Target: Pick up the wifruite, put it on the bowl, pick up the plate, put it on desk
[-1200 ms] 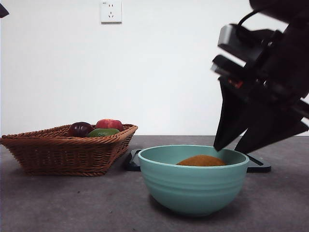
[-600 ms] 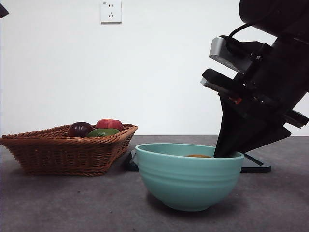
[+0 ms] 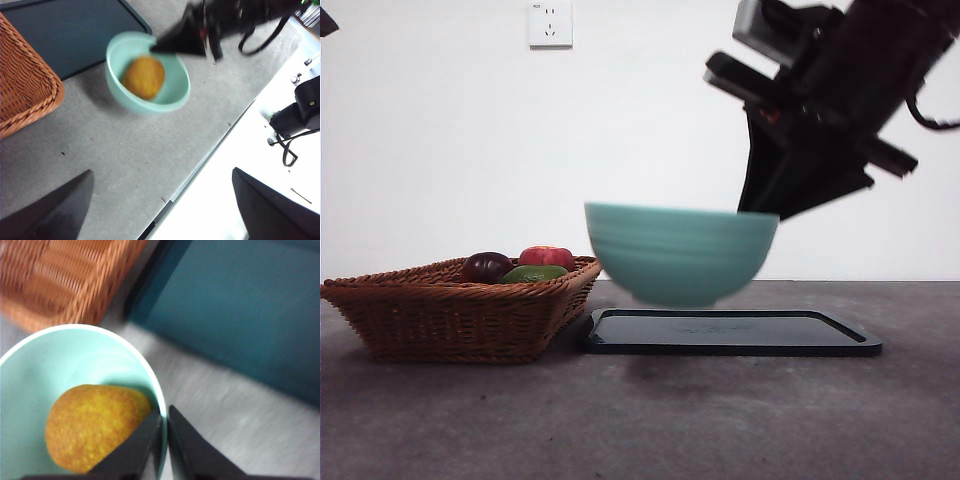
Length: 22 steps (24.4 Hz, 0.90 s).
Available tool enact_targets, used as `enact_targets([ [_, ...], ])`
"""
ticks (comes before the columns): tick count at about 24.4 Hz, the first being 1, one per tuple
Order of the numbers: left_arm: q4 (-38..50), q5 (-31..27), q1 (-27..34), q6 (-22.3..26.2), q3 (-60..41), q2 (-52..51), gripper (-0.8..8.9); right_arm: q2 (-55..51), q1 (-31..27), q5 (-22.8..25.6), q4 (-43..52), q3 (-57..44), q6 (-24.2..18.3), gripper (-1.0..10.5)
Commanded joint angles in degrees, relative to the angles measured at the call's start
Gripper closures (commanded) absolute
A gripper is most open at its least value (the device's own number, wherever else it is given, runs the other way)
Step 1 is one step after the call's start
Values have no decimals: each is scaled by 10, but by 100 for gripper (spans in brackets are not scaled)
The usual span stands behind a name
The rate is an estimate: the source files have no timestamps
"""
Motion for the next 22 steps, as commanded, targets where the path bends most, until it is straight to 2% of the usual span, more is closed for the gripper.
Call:
enact_targets([
  [1, 4, 2, -3, 5, 5, 3, 377, 12, -16, 8, -3, 37, -12, 940],
  [6, 2, 2, -3, 5, 5, 3, 377, 84, -80, 7, -8, 122, -46, 940],
  [10, 2, 2, -3, 5, 5, 3, 377, 163, -110, 7, -7, 179, -67, 940],
  [14, 2, 2, -3, 5, 5, 3, 377, 221, -122, 6, -2, 205, -75, 940],
  [22, 1, 2, -3, 5, 5, 3, 377, 272, -130, 5, 34, 206, -79, 940],
])
